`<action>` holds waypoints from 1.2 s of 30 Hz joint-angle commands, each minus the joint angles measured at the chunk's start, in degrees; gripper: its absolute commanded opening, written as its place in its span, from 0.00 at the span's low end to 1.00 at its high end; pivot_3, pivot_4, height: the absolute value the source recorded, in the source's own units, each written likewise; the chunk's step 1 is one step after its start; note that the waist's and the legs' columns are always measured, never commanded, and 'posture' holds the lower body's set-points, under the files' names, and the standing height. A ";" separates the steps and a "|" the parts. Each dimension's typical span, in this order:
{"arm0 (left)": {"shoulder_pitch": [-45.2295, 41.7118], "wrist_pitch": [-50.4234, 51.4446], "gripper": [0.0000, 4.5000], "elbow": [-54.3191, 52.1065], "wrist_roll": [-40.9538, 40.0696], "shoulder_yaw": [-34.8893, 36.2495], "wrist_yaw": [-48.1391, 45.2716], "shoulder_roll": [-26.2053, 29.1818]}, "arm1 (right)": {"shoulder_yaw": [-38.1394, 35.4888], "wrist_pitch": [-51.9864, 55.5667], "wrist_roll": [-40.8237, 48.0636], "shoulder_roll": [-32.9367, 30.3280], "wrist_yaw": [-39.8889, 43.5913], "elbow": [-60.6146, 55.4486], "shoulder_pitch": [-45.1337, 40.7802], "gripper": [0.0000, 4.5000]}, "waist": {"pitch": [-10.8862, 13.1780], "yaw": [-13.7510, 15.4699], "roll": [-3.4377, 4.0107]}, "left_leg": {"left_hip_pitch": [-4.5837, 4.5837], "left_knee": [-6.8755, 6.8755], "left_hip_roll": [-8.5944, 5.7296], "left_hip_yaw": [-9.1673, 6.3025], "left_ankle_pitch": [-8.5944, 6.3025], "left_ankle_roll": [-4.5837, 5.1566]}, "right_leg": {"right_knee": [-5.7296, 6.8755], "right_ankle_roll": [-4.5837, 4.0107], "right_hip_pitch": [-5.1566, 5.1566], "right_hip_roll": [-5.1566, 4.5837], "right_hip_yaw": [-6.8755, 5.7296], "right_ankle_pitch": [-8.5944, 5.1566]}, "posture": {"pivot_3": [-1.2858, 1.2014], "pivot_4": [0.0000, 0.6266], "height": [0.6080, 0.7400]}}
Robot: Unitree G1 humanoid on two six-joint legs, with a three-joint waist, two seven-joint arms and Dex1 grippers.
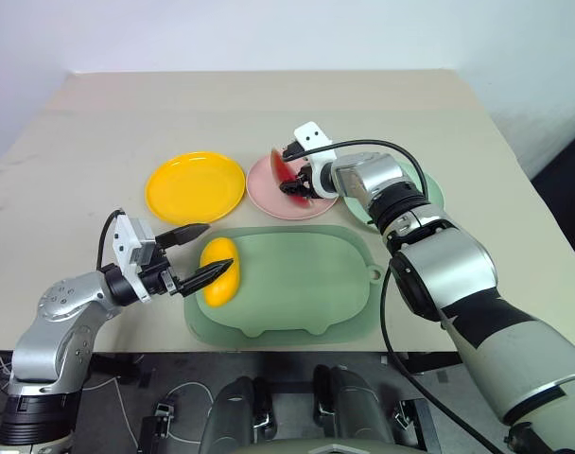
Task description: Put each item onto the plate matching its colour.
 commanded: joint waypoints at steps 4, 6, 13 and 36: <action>-0.08 -0.93 1.00 -2.64 -0.93 1.80 0.21 0.93 | -3.54 -1.76 -1.74 -0.83 1.46 -2.08 -3.73 1.00 | 0.00 -0.25 0.00 | 0.00 0.01 0.00 0.00 0.00 0.00 | 0.01 0.00 0.00 0.00 0.00 0.00 | 0.52 0.24 0.67; -0.37 -0.74 1.00 -2.69 -0.98 1.74 0.38 1.04 | -4.37 -1.03 -1.51 -1.95 3.45 -4.47 -3.91 1.00 | 0.00 -0.35 0.00 | 0.00 0.01 0.00 -0.01 0.00 0.00 | 0.02 0.00 0.00 0.00 0.00 0.00 | 0.52 0.24 0.67; -0.24 -0.65 1.00 -2.58 -1.40 2.25 0.27 1.49 | -6.58 8.18 2.66 -7.29 11.00 -30.78 5.23 1.00 | -0.01 -0.39 -0.01 | 0.00 0.02 0.00 -0.06 0.00 0.00 | 0.03 0.00 0.00 -0.03 0.01 0.00 | 0.52 0.24 0.67; 7.64 1.43 1.00 -9.08 -4.22 6.48 5.56 0.78 | -15.37 10.66 22.25 -14.98 11.32 -101.20 59.71 1.00 | -0.04 0.73 -0.06 | 0.07 0.03 -0.01 -0.15 0.01 -0.05 | -0.13 -0.05 0.13 -0.07 0.00 -0.03 | 0.52 0.24 0.67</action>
